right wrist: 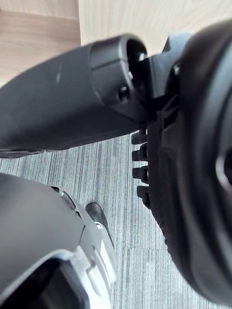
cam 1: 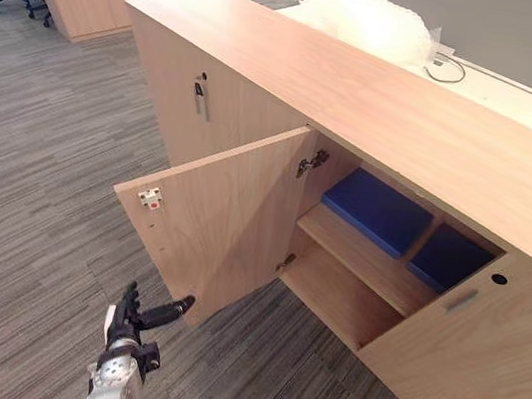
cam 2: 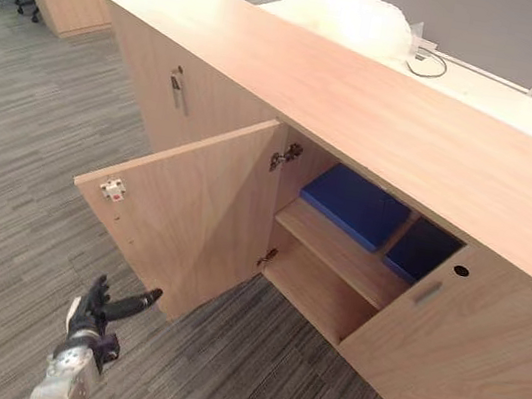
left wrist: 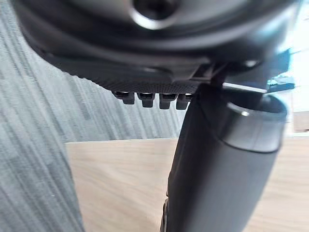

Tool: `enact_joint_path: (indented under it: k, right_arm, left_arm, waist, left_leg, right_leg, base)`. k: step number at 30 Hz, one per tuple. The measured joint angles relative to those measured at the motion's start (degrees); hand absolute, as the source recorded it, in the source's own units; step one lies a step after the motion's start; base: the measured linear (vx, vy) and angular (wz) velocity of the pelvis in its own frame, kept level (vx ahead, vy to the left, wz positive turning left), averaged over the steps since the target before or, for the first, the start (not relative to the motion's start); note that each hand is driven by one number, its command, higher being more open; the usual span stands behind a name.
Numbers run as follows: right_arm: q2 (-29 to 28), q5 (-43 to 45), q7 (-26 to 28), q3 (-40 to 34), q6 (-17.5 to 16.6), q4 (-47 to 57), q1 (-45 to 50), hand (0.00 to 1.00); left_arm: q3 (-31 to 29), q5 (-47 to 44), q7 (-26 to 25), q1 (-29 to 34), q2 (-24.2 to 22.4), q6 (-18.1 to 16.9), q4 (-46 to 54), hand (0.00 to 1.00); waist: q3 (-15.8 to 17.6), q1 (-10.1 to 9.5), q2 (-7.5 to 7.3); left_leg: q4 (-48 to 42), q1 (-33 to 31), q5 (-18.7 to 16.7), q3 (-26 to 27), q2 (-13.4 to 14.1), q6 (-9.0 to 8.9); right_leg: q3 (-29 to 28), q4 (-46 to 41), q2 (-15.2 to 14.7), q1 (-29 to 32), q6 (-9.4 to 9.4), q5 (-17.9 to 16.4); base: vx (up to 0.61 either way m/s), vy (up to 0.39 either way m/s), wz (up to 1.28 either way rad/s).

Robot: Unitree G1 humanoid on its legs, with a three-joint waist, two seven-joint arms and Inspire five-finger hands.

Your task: Walk over to the cabinet, pick up the folder, carry it to the office cabinet, place the folder inside the office cabinet, then close the office cabinet door

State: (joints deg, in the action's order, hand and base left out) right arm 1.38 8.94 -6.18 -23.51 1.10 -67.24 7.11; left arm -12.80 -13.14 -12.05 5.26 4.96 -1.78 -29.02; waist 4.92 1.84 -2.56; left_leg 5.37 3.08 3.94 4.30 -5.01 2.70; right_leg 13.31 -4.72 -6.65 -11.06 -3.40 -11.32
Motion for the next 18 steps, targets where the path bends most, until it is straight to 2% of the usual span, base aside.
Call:
enact_joint_path:
  k: [6, 9, 18]
  right_arm:
    - [1.0, -0.4, 0.7, 0.0, 0.1, 0.0, 0.0, 1.0]
    - [1.5, -0.5, 0.8, 0.0, 0.2, 0.1, 0.0, 1.0]
    - [1.5, -0.5, 1.0, 0.0, 0.4, 0.3, 0.9, 1.0]
  left_arm:
    - [-0.2, -1.7, -2.0, -6.1, 4.2, 0.0, 0.7, 1.0]
    - [0.0, -2.5, -2.6, -9.5, 4.3, 0.1, 0.8, 1.0]
    - [0.4, -3.3, -4.2, -12.5, 5.8, 1.1, 0.7, 1.0]
  waist:
    - [-0.6, 0.03, 1.64]
    - [-0.5, 0.23, 2.45]
    - [-0.4, 0.4, 2.4]
  left_leg:
    - [0.0, 0.1, 0.0, 1.7, 2.1, -0.98]
    - [0.1, 0.0, 0.3, 2.0, 2.4, -1.38]
    - [0.1, -0.4, 0.5, 2.5, 2.6, -1.67]
  right_leg:
    - [-2.3, 0.3, 1.7, 0.7, 0.79, 1.4]
    - [-2.7, 0.3, 1.8, 1.0, 0.8, 1.4]
    - [-3.5, 1.2, 2.0, 1.2, 0.83, 1.3]
  base:
    - [-0.05, -0.027, -0.2]
    - [-0.12, -0.03, -0.1]
    - [-0.07, -0.005, -0.03]
